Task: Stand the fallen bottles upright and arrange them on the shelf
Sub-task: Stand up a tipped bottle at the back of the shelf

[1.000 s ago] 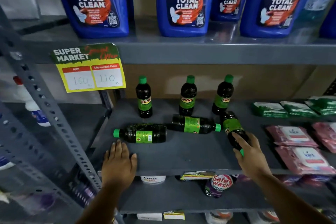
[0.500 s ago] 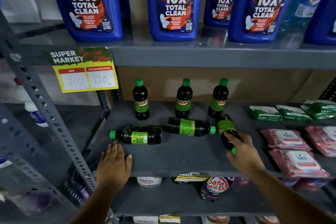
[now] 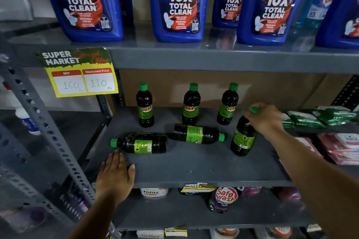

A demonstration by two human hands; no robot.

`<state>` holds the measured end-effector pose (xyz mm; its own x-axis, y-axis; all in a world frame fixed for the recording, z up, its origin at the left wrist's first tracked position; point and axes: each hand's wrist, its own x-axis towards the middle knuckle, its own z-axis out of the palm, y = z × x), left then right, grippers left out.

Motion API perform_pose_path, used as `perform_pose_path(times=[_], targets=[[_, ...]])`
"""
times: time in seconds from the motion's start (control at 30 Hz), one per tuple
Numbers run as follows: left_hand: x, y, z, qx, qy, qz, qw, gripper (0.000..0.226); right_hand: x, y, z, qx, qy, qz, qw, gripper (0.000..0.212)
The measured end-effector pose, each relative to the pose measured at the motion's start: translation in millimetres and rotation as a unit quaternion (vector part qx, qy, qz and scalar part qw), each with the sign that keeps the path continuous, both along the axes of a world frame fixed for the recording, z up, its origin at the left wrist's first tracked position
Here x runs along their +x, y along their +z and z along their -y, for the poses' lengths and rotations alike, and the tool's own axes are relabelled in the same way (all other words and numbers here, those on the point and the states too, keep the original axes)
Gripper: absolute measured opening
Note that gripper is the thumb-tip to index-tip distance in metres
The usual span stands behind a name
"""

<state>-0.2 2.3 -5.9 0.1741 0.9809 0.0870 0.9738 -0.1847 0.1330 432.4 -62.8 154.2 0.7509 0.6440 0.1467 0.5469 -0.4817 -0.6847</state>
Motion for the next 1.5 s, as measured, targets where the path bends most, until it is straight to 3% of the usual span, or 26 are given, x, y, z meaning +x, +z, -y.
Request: perform_pose_path(times=[0.13,0.27,0.33,0.47,0.6,0.67,0.83,0.93,1.03,1.1,1.2,1.27,1.33,1.4,1.5], targets=[[1.0,-0.6,1.6,-0.002,-0.004,0.001,1.000,0.082,0.2,-6.4,0.5,0.031,0.008,0.029,0.999,0.027],[-0.6,-2.8,1.1,-0.001,0.001,0.011,1.000,0.079,-9.6,-27.5,12.2,0.036,-0.017,0.059,0.997,0.088],[-1.1,-4.6,-0.1,-0.002,0.002,0.015,1.000,0.075,-14.1,-44.7,16.9,0.023,-0.014,0.050,0.998,0.098],[-0.3,-6.1,-2.1,-0.017,0.000,0.012,1.000,0.074,-3.7,-64.5,14.9,0.093,0.045,-0.021,0.994,0.070],[-3.2,-8.9,-3.9,-0.012,-0.001,0.008,1.000,0.075,8.6,-77.2,16.2,0.134,0.113,-0.144,0.974,0.087],[-3.3,-11.3,-4.7,-0.011,-0.002,0.009,1.000,0.076,11.2,-80.6,14.7,0.141,0.103,-0.128,0.976,0.098],[-3.5,-13.2,-6.6,-0.013,-0.003,0.006,1.000,0.077,8.8,-80.2,11.1,0.127,0.064,-0.085,0.986,0.095],[-4.3,-13.3,-7.1,-0.013,-0.001,0.007,1.000,0.078,10.5,-79.2,7.1,0.129,0.108,-0.112,0.979,0.086],[-4.4,-13.6,-7.1,-0.013,-0.001,0.004,1.000,0.078,7.5,-76.2,5.0,0.135,0.105,-0.056,0.984,0.063],[-4.5,-13.1,-7.4,-0.013,-0.001,0.003,1.000,0.078,4.7,-73.6,2.9,0.134,0.104,-0.073,0.983,0.053],[-4.4,-11.8,-6.4,-0.012,-0.002,0.002,1.000,0.076,2.7,-72.0,4.4,0.127,0.123,-0.120,0.977,0.068],[-3.7,-10.6,-5.2,-0.016,-0.003,0.004,1.000,0.076,-5.7,-75.0,14.1,0.145,0.066,-0.016,0.987,0.094],[-2.7,-9.8,-5.3,-0.016,-0.003,0.008,1.000,0.075,-26.2,-80.5,25.8,0.198,0.025,0.147,0.969,0.095],[-1.4,-8.1,-5.1,-0.014,-0.004,0.009,1.000,0.073,-54.1,-83.9,29.0,0.210,0.122,0.272,0.931,0.077],[-2.0,-6.5,-4.3,-0.016,-0.006,0.011,1.000,0.073,-88.7,-92.3,13.0,0.093,0.335,0.338,0.875,0.064]])
